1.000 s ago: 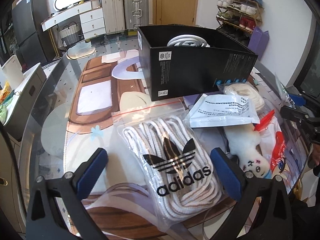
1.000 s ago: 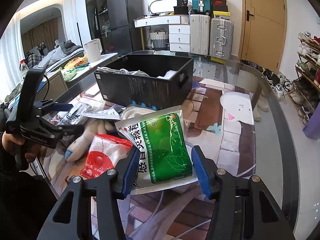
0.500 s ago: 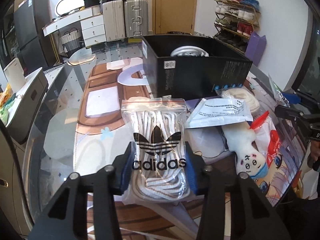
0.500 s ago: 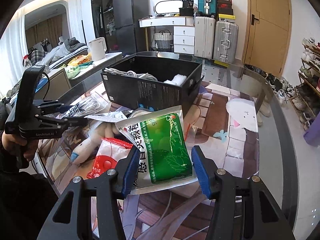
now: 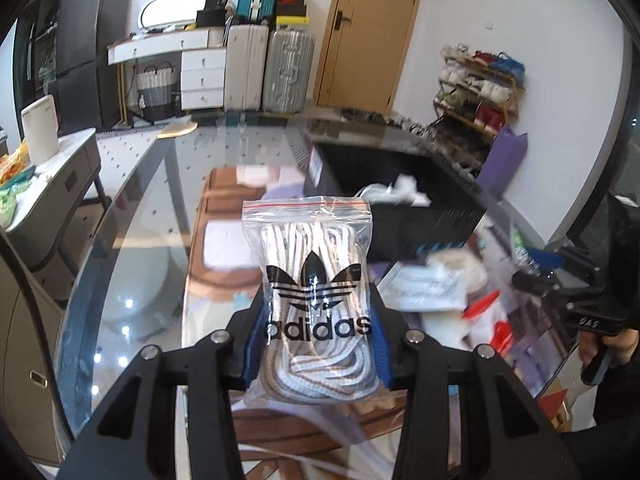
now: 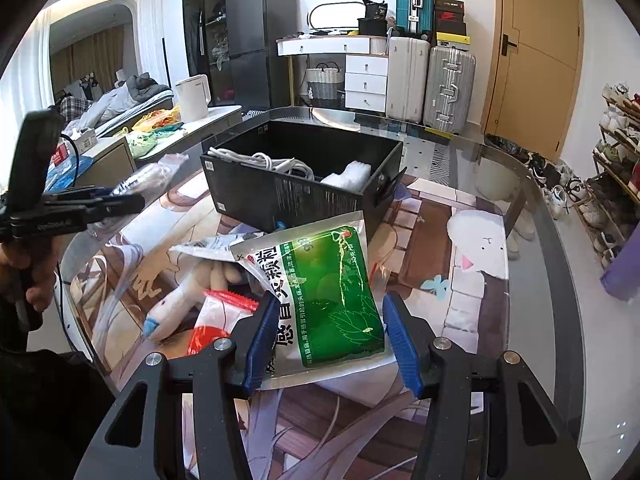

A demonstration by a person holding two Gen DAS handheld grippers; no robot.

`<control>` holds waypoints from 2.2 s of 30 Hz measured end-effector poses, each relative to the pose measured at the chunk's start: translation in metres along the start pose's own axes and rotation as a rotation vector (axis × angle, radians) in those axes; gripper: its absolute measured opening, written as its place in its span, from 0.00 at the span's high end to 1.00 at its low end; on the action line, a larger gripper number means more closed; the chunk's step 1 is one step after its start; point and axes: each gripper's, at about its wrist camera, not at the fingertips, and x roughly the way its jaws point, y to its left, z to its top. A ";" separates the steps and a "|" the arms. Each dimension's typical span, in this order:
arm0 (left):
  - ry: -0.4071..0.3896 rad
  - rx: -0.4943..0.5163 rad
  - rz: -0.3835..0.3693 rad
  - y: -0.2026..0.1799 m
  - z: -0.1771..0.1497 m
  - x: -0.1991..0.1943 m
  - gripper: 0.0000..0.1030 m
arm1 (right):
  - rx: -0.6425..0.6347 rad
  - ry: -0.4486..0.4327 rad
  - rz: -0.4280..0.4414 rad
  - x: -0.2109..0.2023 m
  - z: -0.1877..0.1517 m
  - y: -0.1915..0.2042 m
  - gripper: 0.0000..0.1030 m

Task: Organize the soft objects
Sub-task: 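Carry the Adidas bag and green packet over the black box with both tools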

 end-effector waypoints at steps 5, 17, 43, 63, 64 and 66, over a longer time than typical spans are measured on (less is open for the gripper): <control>-0.038 0.015 -0.028 -0.012 0.017 -0.006 0.58 | 0.008 -0.025 0.005 -0.003 0.012 -0.002 0.47; -0.020 0.036 -0.035 -0.034 0.056 0.016 0.58 | -0.003 -0.062 0.008 0.001 0.043 -0.001 0.47; 0.091 0.065 -0.034 -0.057 0.100 0.097 0.58 | 0.045 -0.079 -0.023 0.052 0.092 -0.016 0.48; 0.073 0.090 -0.034 -0.061 0.089 0.125 0.57 | 0.009 -0.071 0.004 0.079 0.107 -0.014 0.48; 0.071 0.089 -0.035 -0.060 0.089 0.126 0.58 | 0.000 -0.065 -0.002 0.082 0.107 -0.013 0.48; 0.061 0.094 -0.034 -0.061 0.089 0.127 0.57 | 0.001 -0.062 0.006 0.084 0.107 -0.014 0.48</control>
